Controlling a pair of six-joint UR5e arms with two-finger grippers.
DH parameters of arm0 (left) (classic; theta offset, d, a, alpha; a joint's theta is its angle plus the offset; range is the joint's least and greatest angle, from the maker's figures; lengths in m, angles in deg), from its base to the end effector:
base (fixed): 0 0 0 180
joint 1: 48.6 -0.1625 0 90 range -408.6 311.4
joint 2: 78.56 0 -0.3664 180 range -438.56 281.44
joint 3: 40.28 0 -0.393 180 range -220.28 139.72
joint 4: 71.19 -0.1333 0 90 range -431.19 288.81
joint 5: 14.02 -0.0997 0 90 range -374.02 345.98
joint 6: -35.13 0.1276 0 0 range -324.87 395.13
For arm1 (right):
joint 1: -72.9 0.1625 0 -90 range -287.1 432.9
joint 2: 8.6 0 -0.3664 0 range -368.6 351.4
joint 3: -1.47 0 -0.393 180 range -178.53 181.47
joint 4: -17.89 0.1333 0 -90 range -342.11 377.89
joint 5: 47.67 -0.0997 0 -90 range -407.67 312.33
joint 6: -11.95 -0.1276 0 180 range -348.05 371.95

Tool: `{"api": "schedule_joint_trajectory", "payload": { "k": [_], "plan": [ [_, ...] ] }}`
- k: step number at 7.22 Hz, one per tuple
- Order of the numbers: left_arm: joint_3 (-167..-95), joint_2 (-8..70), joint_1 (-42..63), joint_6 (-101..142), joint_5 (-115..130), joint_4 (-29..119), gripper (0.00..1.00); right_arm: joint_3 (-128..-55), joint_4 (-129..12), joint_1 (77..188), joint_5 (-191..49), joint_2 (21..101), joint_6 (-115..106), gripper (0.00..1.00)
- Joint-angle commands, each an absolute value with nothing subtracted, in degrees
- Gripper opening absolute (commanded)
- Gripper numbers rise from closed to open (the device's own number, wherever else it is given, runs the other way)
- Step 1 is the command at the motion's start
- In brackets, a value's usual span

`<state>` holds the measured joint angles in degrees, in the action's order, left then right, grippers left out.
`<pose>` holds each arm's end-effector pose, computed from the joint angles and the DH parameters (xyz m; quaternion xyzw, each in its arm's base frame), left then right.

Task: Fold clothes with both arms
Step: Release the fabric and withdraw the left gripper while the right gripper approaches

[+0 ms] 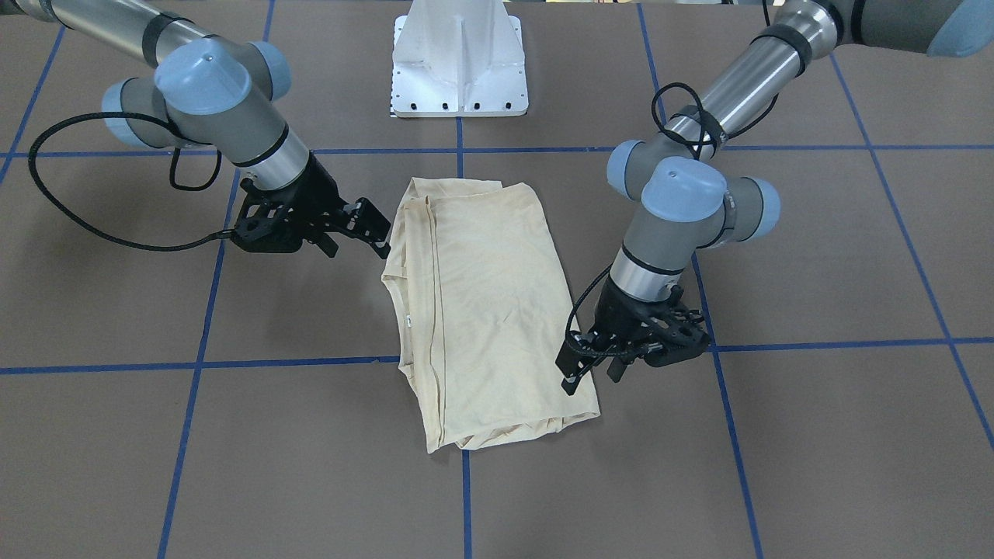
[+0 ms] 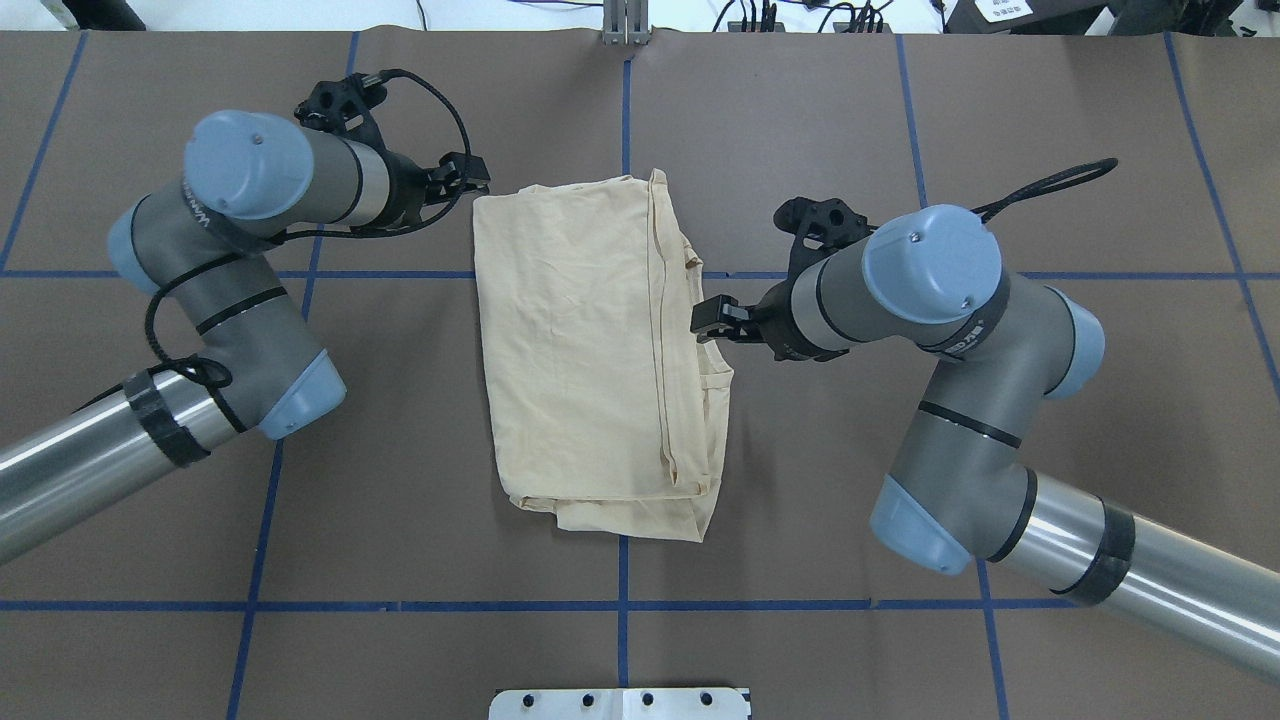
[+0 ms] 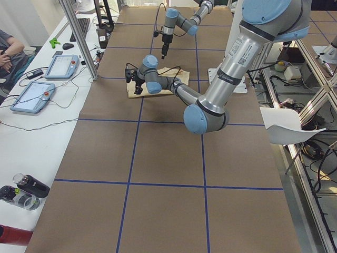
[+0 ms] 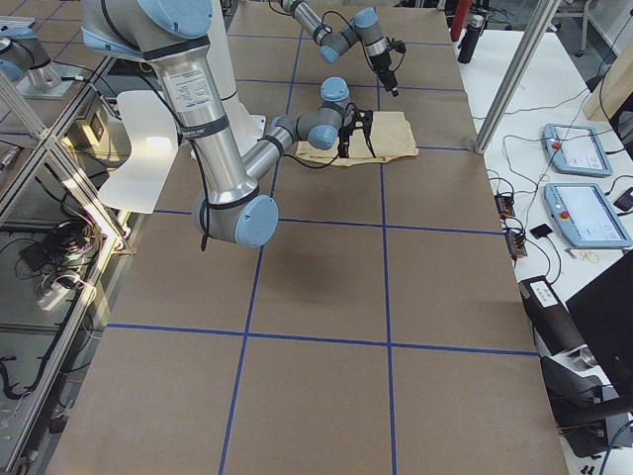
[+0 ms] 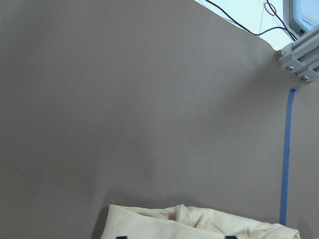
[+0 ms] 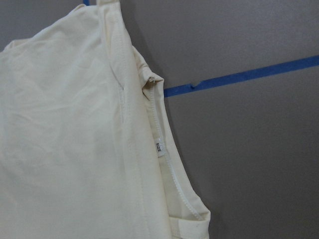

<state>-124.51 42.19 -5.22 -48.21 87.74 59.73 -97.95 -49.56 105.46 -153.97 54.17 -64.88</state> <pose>0.4339 -0.5576 0.2714 0.1509 0.5266 -0.2100 0.8098 -0.4863 -0.4262 0.2308 0.0764 -0.4984 0.0759 0.8602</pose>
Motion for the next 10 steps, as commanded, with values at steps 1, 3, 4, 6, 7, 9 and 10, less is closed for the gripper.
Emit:
{"api": "schedule_joint_trajectory", "payload": {
  "k": [1, 3, 4, 6, 7, 9, 10],
  "plan": [
    [-134.02, 34.59, -4.74, -44.87, 90.65, 59.41, 1.0, -97.76, -58.19, 99.65, -145.45, 50.66, -55.14, 1.0],
    [-136.95, 32.1, -4.57, -44.41, 91.8, 59.41, 1.0, -97.5, -66.17, 95.16, -138.66, 47.76, -48.27, 1.0],
    [-136.96, 31.48, -4.65, -44.41, 91.8, 59.33, 1.0, -97.5, -68.92, 93.4, -136.46, 46.87, -47.99, 1.0],
    [-136.96, 31.3, -4.57, -44.41, 91.89, 59.24, 1.0, -96.54, -71.57, 92.07, -134.6, 45.64, -46.95, 1.0],
    [-136.96, 30.78, -4.65, -44.41, 91.98, 59.32, 1.0, -95.49, -72.71, 91.8, -134.33, 44.5, -45.98, 1.0],
    [-136.96, 30.77, -4.65, -44.5, 91.98, 59.32, 1.0, -95.48, -73.95, 91.28, -134.24, 44.58, -45.0, 1.0],
    [-136.87, 30.77, -4.74, -44.5, 91.98, 59.24, 1.0, -95.48, -75.26, 91.19, -134.33, 44.58, -44.13, 1.0]
  ]
}}
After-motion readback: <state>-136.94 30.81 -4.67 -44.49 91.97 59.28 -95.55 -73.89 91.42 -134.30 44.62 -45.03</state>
